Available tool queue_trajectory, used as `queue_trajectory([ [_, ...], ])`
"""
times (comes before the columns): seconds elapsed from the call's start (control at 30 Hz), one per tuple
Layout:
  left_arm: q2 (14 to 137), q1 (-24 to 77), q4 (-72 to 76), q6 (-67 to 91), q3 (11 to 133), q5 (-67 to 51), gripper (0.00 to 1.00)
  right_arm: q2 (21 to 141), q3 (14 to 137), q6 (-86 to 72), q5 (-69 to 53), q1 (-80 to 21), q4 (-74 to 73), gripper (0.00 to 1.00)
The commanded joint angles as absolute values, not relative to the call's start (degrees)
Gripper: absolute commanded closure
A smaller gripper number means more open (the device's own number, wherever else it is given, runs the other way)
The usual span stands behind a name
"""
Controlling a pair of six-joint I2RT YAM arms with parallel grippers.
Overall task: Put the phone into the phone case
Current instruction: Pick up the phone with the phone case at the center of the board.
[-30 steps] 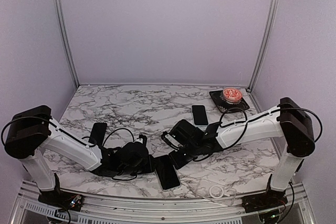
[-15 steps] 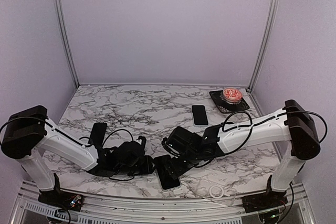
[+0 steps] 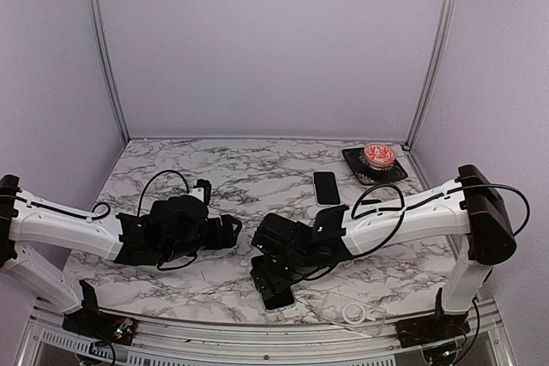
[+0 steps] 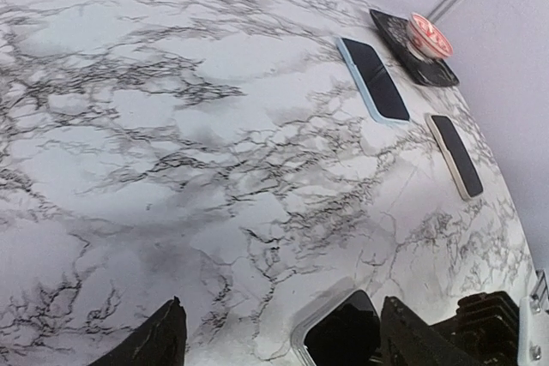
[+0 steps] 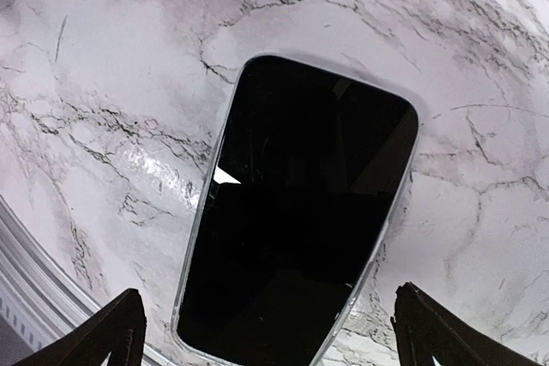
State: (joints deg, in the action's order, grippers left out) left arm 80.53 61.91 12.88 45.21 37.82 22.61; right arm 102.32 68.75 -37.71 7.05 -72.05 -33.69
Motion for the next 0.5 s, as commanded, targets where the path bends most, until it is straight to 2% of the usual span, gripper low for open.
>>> queue_trajectory([
  [0.0, 78.0, 61.3, 6.0, 40.5, 38.9, 27.9, 0.16, 107.0, 72.7, -41.5, 6.6, -72.3, -37.0, 0.01],
  [0.2, 78.2, 60.4, 6.5, 38.9, 39.6, 23.9, 0.13, 112.6, 79.1, -44.1, 10.2, -73.0, -46.3, 0.01],
  [0.47, 81.5, 59.2, 4.1, 35.6, 43.4, 19.5, 0.13, 115.5, 81.1, -46.4, 9.6, -73.4, -49.8, 0.02],
])
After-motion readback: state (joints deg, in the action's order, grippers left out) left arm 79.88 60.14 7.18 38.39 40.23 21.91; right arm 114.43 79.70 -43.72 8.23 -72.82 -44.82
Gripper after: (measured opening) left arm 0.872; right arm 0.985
